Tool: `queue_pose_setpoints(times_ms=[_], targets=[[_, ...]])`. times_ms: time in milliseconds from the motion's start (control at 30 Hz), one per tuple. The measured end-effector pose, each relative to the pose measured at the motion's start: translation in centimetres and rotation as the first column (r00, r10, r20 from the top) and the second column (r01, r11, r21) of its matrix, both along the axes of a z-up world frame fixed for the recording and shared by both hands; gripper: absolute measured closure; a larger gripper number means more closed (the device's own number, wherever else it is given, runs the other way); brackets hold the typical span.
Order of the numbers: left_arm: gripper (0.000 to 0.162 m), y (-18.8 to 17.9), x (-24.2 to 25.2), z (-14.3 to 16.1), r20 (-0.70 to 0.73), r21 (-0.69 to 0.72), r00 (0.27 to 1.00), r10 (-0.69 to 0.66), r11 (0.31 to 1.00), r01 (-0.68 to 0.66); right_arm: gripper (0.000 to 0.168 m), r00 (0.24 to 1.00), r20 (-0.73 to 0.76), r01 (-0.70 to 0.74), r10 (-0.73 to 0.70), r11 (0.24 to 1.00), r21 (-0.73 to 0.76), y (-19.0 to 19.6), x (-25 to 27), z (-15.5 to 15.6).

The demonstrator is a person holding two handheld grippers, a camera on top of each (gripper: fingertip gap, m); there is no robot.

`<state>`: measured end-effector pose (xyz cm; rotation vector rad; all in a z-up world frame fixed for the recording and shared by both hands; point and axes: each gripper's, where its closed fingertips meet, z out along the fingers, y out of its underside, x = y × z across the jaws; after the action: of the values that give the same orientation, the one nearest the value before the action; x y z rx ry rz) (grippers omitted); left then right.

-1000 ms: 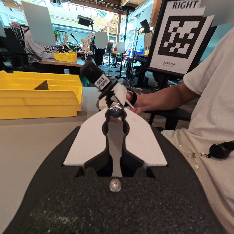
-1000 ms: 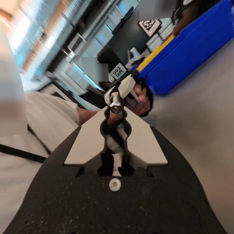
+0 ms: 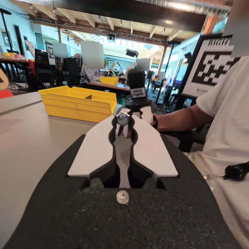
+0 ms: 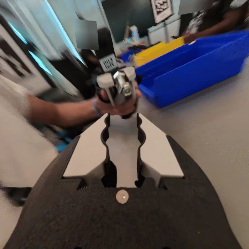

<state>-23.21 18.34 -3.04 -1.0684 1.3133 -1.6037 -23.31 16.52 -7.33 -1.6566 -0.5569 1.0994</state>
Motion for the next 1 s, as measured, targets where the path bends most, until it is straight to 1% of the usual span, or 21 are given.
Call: queue_pose_setpoints(times_ms=[33,67,133,167,200,233,267,300,367,467,500,600,667,733,800,833,867,900,933,967,1000], targets=[[0.144,-0.4,0.3,-0.1,-0.001,0.042,1.0,-0.017,0.999,0.017,0.133,0.988,-0.148,-0.065,0.049,0.993,-0.101,-0.2,0.3,0.5],[0.145,-0.9,0.7,0.0,0.002,0.07,0.999,-0.045,0.997,0.045,0.138,0.962,-0.261,-0.138,0.085,0.972,-0.191,-0.5,0.5,0.5],[0.145,-2.2,1.4,0.1,0.009,0.105,0.993,-0.117,0.988,0.115,0.135,0.867,-0.47,-0.329,0.163,0.896,-0.297,-1.7,0.9,1.0],[0.145,-2.7,1.8,0.1,0.01,0.12,0.99,-0.142,0.983,0.14,0.135,0.811,-0.561,-0.4,0.168,0.858,-0.322,-2.2,1.3,1.4],[0.144,-3.1,2.3,0.0,0.01,0.133,0.986,-0.166,0.978,0.163,0.135,0.741,-0.648,-0.468,0.176,0.828,-0.31,-2.8,2.0,2.1],[0.144,-3.4,2.7,-0.1,0.005,0.142,0.981,-0.192,0.972,0.189,0.135,0.675,-0.721,-0.506,0.156,0.809,-0.299,-3.0,2.9,2.7],[0.145,-3.7,3.2,-0.3,-0.002,0.151,0.977,-0.211,0.966,0.209,0.136,0.639,-0.757,-0.521,0.135,0.8,-0.298,-3.2,3.6,2.9],[0.145,-4.0,3.6,-0.4,-0.007,0.164,0.974,-0.227,0.961,0.225,0.137,0.631,-0.767,-0.517,0.114,0.799,-0.307,-3.4,4.1,2.7],[0.144,-4.6,4.5,-0.7,-0.02,0.186,0.964,-0.265,0.946,0.264,0.138,0.658,-0.75,-0.479,0.073,0.809,-0.342,-3.7,4.7,2.0],[0.144,-5.6,5.7,-1.3,-0.046,0.221,0.95,-0.309,0.924,0.311,0.14,0.677,-0.735,-0.435,0.034,0.824,-0.363,-4.3,5.5,1.8],[0.144,-5.8,6.0,-1.4,-0.049,0.222,0.947,-0.319,0.921,0.321,0.148,0.683,-0.73,-0.421,0.027,0.831,-0.364,-4.5,5.7,1.8],[0.144,-6.1,6.6,-1.1,-0.041,0.193,0.938,-0.344,0.919,0.345,0.151,0.71,-0.704,-0.366,0.007,0.858,-0.361,-4.8,6.2,2.0],[0.144,-5.8,6.7,-1.1,-0.046,0.183,0.944,-0.326,0.927,0.328,0.152,0.772,-0.635,-0.267,-0.016,0.899,-0.347,-4.5,6.5,2.2],[0.144,-5.3,6.6,-1.3,-0.069,0.123,0.945,-0.318,0.938,0.325,0.152,0.876,-0.48,-0.108,-0.05,0.949,-0.295,-4.0,6.5,2.1],[0.144,-5.0,6.4,-1.2,-0.083,0.033,0.939,-0.333,0.941,0.336,0.152,0.963,-0.25,0.065,-0.099,0.988,-0.142,-3.6,6.3,2.2],[0.144,-4.9,6.2,-1.1,-0.08,-0.011,0.937,-0.341,0.94,0.341,0.152,0.984,-0.111,0.136,-0.139,0.99,-0.026,-3.5,6.1,2.3],[0.144,-4.8,6.0,-1.1,-0.08,-0.055,0.934,-0.347,0.938,0.343,0.152,0.98,0.034,0.193,-0.198,0.976,0.101,-3.4,6.0,2.4],[0.144,-4.7,5.8,-1.1,-0.086,-0.101,0.931,-0.354,0.933,0.345,0.152,0.947,0.18,0.223,-0.266,0.948,0.227,-3.2,5.8,2.3],[0.144,-4.5,5.6,-1.2,-0.097,-0.143,0.928,-0.359,0.928,0.344,0.152,0.888,0.311,0.225,-0.34,0.909,0.352,-3.0,5.7,2.1],[0.144,-4.2,5.5,-1.4,-0.107,-0.181,0.927,-0.36,0.924,0.338,0.152,0.805,0.412,0.209,-0.426,0.855,0.474,-2.7,5.7,2.0],[0.144,-4.0,5.3,-1.5,-0.113,-0.219,0.925,-0.364,0.917,0.334,0.152,0.709,0.481,0.172,-0.515,0.788,0.591,-2.4,5.5,2.0]])
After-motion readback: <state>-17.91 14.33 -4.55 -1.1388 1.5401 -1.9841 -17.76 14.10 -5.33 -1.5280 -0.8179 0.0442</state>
